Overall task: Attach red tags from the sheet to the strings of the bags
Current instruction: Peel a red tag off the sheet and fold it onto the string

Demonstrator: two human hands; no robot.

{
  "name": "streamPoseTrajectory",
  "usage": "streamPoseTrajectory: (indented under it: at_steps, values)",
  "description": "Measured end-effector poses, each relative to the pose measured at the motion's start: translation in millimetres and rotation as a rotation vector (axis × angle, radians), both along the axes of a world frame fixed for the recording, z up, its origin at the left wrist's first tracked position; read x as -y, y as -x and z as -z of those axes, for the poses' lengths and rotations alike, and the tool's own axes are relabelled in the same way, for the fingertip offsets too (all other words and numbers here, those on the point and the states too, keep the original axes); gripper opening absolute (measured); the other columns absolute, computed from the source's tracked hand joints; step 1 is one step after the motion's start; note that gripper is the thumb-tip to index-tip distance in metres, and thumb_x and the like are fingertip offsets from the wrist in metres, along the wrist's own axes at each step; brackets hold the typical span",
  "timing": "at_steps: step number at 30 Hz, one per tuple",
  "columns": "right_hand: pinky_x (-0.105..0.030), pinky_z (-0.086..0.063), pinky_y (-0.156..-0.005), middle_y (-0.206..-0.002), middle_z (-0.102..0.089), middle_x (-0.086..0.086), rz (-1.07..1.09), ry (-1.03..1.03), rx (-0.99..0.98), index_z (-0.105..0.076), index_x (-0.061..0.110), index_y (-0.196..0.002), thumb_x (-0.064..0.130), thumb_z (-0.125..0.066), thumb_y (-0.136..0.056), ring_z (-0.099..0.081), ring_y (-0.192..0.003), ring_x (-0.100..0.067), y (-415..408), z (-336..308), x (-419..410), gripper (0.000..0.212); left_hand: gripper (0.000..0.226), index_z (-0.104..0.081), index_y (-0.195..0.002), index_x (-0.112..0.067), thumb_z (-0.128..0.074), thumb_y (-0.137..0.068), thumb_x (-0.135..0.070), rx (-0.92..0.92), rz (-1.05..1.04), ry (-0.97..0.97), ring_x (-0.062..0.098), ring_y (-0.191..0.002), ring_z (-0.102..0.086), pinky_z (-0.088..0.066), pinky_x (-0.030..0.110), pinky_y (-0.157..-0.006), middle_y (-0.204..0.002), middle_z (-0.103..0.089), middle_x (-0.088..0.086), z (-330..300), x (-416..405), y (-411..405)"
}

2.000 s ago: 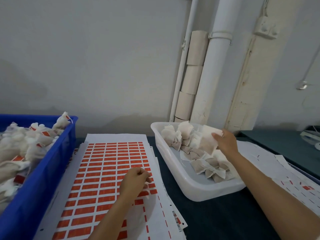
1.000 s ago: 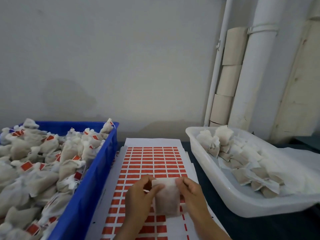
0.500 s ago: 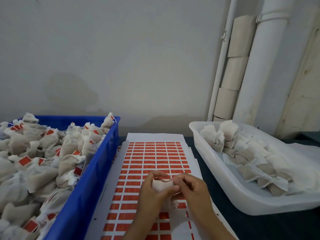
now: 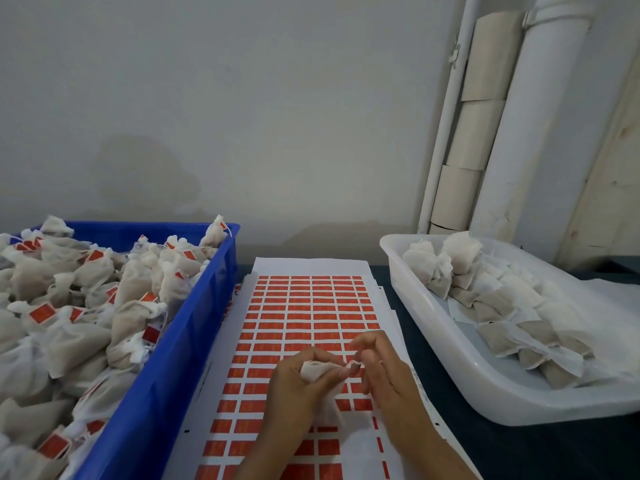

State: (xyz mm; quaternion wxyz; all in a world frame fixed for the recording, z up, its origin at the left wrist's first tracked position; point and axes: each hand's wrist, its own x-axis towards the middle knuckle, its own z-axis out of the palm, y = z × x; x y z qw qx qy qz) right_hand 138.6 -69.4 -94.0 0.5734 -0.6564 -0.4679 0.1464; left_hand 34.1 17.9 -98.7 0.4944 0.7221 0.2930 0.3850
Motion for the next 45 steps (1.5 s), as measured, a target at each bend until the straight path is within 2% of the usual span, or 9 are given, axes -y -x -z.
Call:
streamPoseTrajectory:
  at_steps: [5, 9, 18, 21, 26, 30, 35, 40, 45]
  values:
    - [-0.017, -0.047, -0.068, -0.072, -0.060, 0.018, -0.004, 0.027, 0.148, -0.053, 0.028, -0.080, 0.052, -0.040, -0.082, -0.060, -0.074, -0.004, -0.6, -0.4, 1.9, 0.027, 0.024, -0.068, -0.071, -0.030, -0.066, -0.058, -0.049, 0.050, 0.043, 0.014, 0.003, -0.073, -0.064, -0.048, 0.009, -0.058, -0.072, -0.068, -0.017, 0.9, 4.0, 0.7]
    - [-0.013, -0.045, -0.064, -0.068, -0.059, 0.021, -0.015, 0.045, 0.161, -0.051, 0.031, -0.076, 0.049, -0.039, -0.084, -0.058, -0.068, 0.000, -2.2, 1.4, 3.0, 0.023, 0.021, -0.068, -0.073, -0.029, -0.066, -0.062, -0.047, 0.059, 0.074, -0.017, 0.005, -0.073, -0.066, -0.049, 0.010, -0.060, -0.073, -0.069, -0.015, 0.6, 5.0, 2.0]
    - [-0.015, -0.049, -0.076, -0.076, -0.062, 0.015, -0.062, 0.080, 0.186, -0.055, 0.025, -0.081, 0.039, -0.043, -0.090, -0.060, -0.081, -0.004, -6.3, -2.6, 6.5, 0.020, 0.009, -0.066, -0.074, -0.030, -0.072, -0.071, -0.036, 0.000, 0.044, -0.046, 0.002, -0.074, -0.063, -0.047, 0.008, -0.058, -0.071, -0.067, -0.017, 0.1, 3.3, 4.4]
    - [-0.011, -0.045, -0.071, -0.074, -0.056, 0.023, -0.089, 0.156, 0.347, -0.049, 0.034, -0.080, 0.034, -0.048, -0.091, -0.056, -0.079, 0.004, -10.7, -4.0, 9.8, 0.011, 0.007, -0.067, -0.073, -0.031, -0.074, -0.074, -0.031, -0.041, 0.002, -0.048, 0.001, -0.077, -0.062, -0.047, 0.007, -0.058, -0.072, -0.066, -0.019, 1.0, -1.0, 6.1]
    - [-0.002, -0.041, -0.069, -0.072, -0.049, 0.031, -0.052, 0.192, 0.539, -0.040, 0.040, -0.073, 0.027, -0.054, -0.090, -0.052, -0.079, 0.015, -9.8, -1.8, 10.4, 0.025, 0.008, -0.066, -0.072, -0.032, -0.074, -0.074, -0.031, -0.094, 0.011, -0.043, 0.002, -0.076, -0.062, -0.045, 0.005, -0.055, -0.073, -0.064, -0.022, 0.4, -4.8, 9.0]
    - [-0.003, -0.040, -0.067, -0.075, -0.048, 0.032, 0.098, 0.141, 0.616, -0.047, 0.034, -0.079, 0.027, -0.058, -0.087, -0.056, -0.063, 0.005, -12.0, -3.5, 11.5, 0.015, 0.008, -0.066, -0.073, -0.032, -0.074, -0.073, -0.032, -0.090, -0.037, -0.027, 0.004, -0.078, -0.061, -0.043, 0.006, -0.052, -0.079, -0.064, -0.023, -1.9, -5.4, 9.9]
    - [-0.004, -0.043, -0.064, -0.079, -0.060, 0.021, 0.196, 0.136, 0.531, -0.045, 0.035, -0.073, 0.024, -0.059, -0.087, -0.061, -0.065, -0.004, -13.2, 1.0, 9.7, 0.023, 0.009, -0.065, -0.078, -0.030, -0.073, -0.074, -0.032, -0.031, -0.140, 0.007, 0.008, -0.080, -0.061, -0.048, 0.009, -0.060, -0.083, -0.062, -0.024, -1.2, -11.0, 12.6]
    - [-0.002, -0.041, -0.054, -0.066, -0.049, 0.031, 0.247, 0.164, 0.504, -0.041, 0.038, -0.064, 0.022, -0.062, -0.085, -0.053, -0.077, 0.017, -18.2, -0.8, 7.8, 0.033, 0.012, -0.063, -0.082, -0.030, -0.072, -0.075, -0.032, -0.048, -0.140, 0.011, 0.009, -0.079, -0.061, -0.050, 0.009, -0.058, -0.085, -0.062, -0.021, 0.5, -10.7, 11.0]
    - [-0.001, -0.044, -0.056, -0.084, -0.053, 0.036, 0.179, 0.235, 0.336, -0.050, 0.038, -0.076, 0.033, -0.056, -0.088, -0.057, -0.078, 0.019, -19.2, 6.3, 10.4, 0.014, 0.011, -0.062, -0.083, -0.032, -0.071, -0.076, -0.032, -0.063, -0.122, 0.007, 0.007, -0.078, -0.062, -0.050, 0.009, -0.063, -0.085, -0.063, -0.020, 3.9, -10.4, 11.7]
